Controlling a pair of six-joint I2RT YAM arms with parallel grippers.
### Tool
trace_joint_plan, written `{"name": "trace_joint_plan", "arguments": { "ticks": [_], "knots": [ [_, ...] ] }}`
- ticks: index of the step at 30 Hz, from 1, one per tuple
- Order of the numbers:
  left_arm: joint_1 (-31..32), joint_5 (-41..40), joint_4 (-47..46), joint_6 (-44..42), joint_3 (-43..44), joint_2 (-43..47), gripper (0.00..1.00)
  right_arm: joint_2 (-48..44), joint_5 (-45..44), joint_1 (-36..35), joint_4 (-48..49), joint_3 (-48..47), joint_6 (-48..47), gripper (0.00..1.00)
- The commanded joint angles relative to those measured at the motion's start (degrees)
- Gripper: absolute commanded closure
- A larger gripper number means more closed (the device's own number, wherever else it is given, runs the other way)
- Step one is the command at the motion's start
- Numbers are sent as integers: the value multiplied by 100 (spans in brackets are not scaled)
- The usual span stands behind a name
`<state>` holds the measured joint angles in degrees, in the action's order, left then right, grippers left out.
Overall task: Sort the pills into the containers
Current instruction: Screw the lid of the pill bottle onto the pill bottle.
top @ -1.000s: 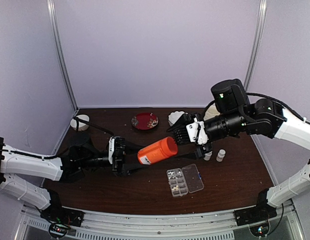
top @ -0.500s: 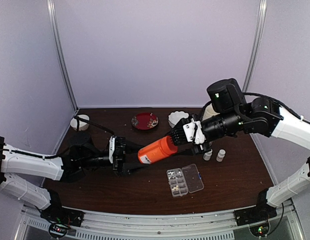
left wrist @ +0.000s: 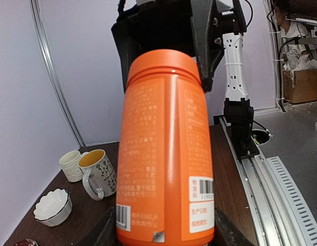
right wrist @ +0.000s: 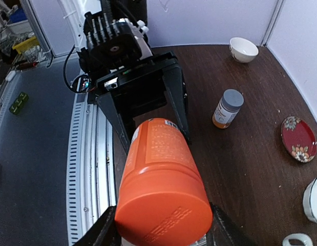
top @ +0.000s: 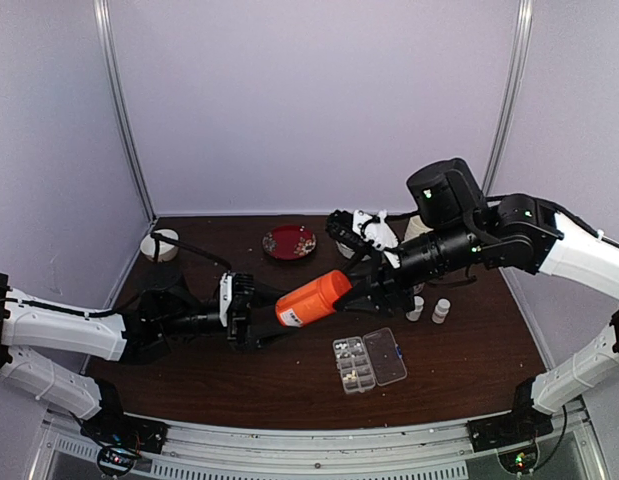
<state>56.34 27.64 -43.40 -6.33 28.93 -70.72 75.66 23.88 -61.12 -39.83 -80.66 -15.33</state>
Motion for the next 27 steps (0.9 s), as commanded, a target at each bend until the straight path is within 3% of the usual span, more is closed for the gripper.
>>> {"name": "trace_joint_plan", "arguments": {
  "ticks": [1,9,16,27],
  "knots": [
    [17,-154,-215,-139,245,90,100,77,-319,-82,-78,-50,2007,92],
    [13,-449,-109,-241,277,60,100,329,-279,-83,-461,-200,4458,96],
    [17,-562,-9,-395,341,11,100,421,540,-75,-33,0,6366,98],
    [12,-798,81,-585,306,37,100,516,1308,10,541,158,7444,100]
  ]
}}
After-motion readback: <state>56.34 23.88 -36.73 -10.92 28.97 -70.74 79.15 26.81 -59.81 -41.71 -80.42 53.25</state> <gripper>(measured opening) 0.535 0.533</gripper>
